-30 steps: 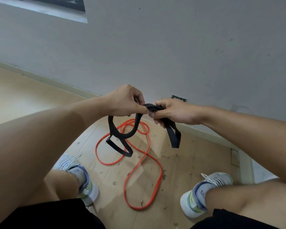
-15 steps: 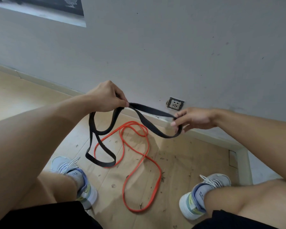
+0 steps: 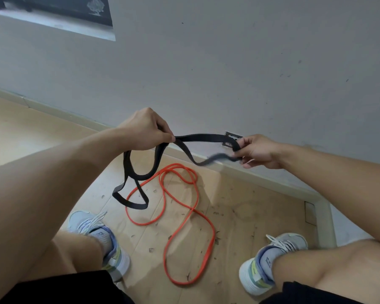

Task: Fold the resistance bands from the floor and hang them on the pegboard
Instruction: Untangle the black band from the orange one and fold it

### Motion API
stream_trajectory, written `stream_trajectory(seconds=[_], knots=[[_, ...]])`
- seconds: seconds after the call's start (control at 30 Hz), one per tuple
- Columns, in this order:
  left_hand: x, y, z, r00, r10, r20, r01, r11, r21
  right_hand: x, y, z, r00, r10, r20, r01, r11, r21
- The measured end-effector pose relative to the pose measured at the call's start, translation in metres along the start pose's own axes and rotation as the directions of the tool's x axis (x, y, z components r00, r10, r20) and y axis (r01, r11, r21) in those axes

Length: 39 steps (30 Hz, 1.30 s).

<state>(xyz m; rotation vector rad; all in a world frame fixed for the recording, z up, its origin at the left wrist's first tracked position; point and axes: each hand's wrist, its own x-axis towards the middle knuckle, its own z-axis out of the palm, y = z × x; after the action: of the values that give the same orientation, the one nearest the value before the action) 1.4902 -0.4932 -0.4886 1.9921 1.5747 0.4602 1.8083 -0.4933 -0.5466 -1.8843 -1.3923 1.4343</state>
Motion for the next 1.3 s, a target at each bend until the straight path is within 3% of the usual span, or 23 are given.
stream_trajectory(seconds=[0.1, 0.2, 0.3, 0.5, 0.6, 0.73, 0.97, 1.3], knots=[[-0.002, 0.006, 0.002, 1.0, 0.023, -0.008, -0.023, 1.0, 0.002, 0.001, 0.005, 0.002, 0.987, -0.028, -0.156, 0.0, 0.984, -0.179], [-0.005, 0.008, 0.004, 0.998, 0.066, 0.018, -0.065, 0.998, -0.011, -0.003, 0.007, 0.004, 0.999, 0.013, -0.046, -0.029, 0.923, -0.383], [-0.009, 0.014, 0.01, 0.992, 0.125, 0.031, -0.124, 0.991, -0.056, -0.011, 0.0, 0.016, 0.992, -0.045, 0.114, 0.101, 0.83, -0.548], [-0.016, 0.034, 0.019, 0.981, 0.192, 0.031, -0.184, 0.968, -0.173, -0.033, -0.037, 0.052, 0.889, -0.303, 0.344, 0.409, 0.863, -0.296], [-0.017, 0.044, 0.019, 0.989, 0.14, -0.051, -0.149, 0.938, -0.313, -0.039, -0.043, 0.068, 0.872, -0.325, 0.365, 0.432, 0.863, -0.264], [-0.016, 0.053, 0.016, 0.995, 0.021, -0.098, -0.073, 0.821, -0.566, -0.043, -0.045, 0.08, 0.867, -0.344, 0.361, 0.445, 0.862, -0.245], [-0.017, 0.059, 0.014, 0.995, -0.025, -0.093, -0.052, 0.678, -0.733, -0.051, -0.053, 0.1, 0.866, -0.474, 0.161, 0.481, 0.876, -0.011], [-0.018, 0.053, 0.01, 0.992, -0.063, -0.11, -0.041, 0.666, -0.745, -0.051, -0.056, 0.11, 0.857, -0.513, 0.049, 0.512, 0.858, 0.036]])
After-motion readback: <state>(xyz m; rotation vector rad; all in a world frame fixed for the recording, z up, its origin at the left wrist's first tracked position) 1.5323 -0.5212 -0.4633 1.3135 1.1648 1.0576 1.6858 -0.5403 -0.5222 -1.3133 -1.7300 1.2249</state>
